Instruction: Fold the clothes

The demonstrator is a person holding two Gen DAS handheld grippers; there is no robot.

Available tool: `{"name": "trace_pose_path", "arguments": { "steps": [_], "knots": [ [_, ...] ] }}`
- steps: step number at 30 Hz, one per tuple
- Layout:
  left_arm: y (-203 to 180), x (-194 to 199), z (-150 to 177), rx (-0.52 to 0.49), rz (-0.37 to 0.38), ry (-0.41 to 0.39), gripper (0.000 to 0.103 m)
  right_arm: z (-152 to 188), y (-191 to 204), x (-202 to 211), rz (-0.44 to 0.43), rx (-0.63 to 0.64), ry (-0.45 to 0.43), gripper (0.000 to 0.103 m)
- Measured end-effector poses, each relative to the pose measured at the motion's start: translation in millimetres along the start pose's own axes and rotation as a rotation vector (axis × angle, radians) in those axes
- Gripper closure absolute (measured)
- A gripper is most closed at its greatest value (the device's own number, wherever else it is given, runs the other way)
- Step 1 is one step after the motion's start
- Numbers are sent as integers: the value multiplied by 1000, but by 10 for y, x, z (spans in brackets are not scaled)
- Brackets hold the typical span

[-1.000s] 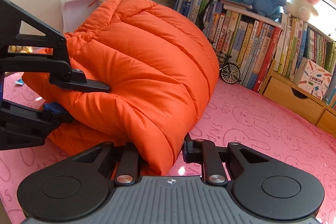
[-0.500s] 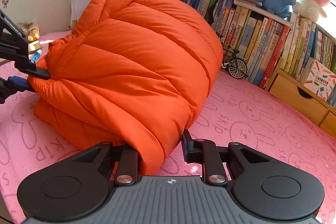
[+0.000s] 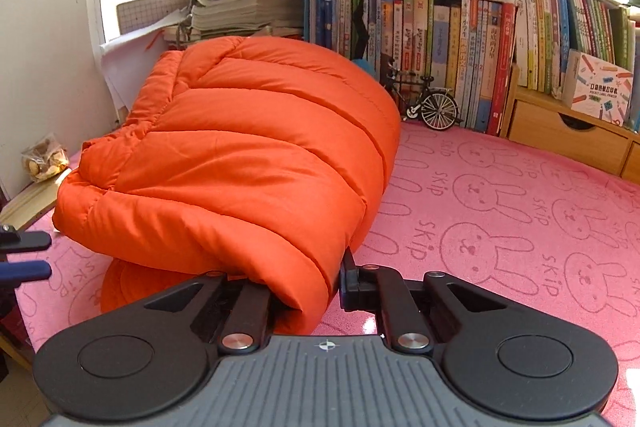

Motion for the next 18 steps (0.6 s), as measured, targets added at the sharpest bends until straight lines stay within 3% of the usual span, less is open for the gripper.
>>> {"name": "trace_pose_path", "arguments": {
  "steps": [4,8,11,15,18],
  "knots": [
    [101,-444,365,159,133,150,86,-21,-48,1,-22,-42,15,89],
    [97,-779,326,210,207,150,83,-3,-77,-11,-31,-72,27,89],
    [112,-833,123,205,122,54,84,45,-65,-34,-17,-65,40,89],
    [160,-655,-169,174,-11,-63,95,141,-46,-71,49,20,45,89],
    [178,-436,-362,92,-103,-180,103,215,-50,-89,88,82,43,88]
  ]
}}
Point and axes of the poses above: each gripper's, at about its wrist camera, not at the fingertips, and x roughly against the way its jaws point, y to its left, z to its underside, the point moved 5 cm from there along -x, roughly the way its jaws point, and after that the axes turned 7 degrees about y, right-handed, at the moved point
